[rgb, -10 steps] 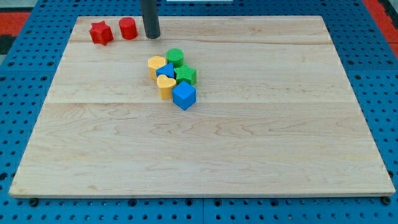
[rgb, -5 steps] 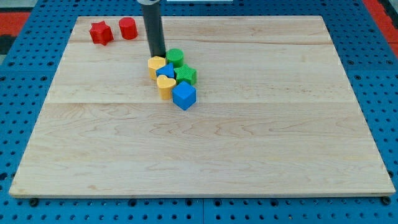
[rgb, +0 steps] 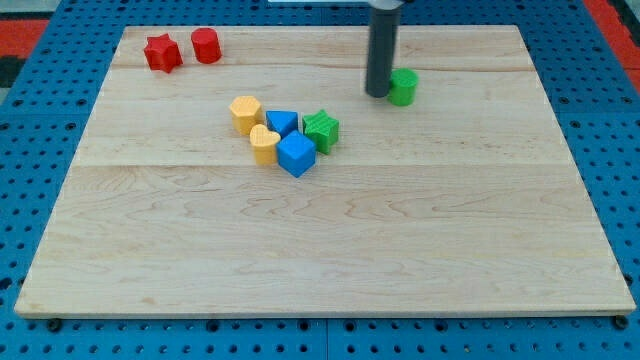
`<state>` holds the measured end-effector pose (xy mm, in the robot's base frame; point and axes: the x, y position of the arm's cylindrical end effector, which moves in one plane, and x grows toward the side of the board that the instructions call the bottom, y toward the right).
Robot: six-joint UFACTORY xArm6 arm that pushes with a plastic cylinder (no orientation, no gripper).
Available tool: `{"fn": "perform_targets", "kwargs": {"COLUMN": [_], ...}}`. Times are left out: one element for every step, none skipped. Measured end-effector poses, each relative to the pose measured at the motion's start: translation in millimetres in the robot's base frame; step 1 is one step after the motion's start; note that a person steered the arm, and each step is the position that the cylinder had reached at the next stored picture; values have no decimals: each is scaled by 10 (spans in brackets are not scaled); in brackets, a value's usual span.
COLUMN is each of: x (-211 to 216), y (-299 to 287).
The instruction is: Push the green circle towards the top right of the board
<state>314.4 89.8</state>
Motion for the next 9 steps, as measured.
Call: {"fn": "perform_targets", "kwargs": {"x": [157, 440, 174, -133, -160, 6, -365, -548, -440], "y": [223, 324, 313, 394, 614, 743, 924, 1159, 1371]}}
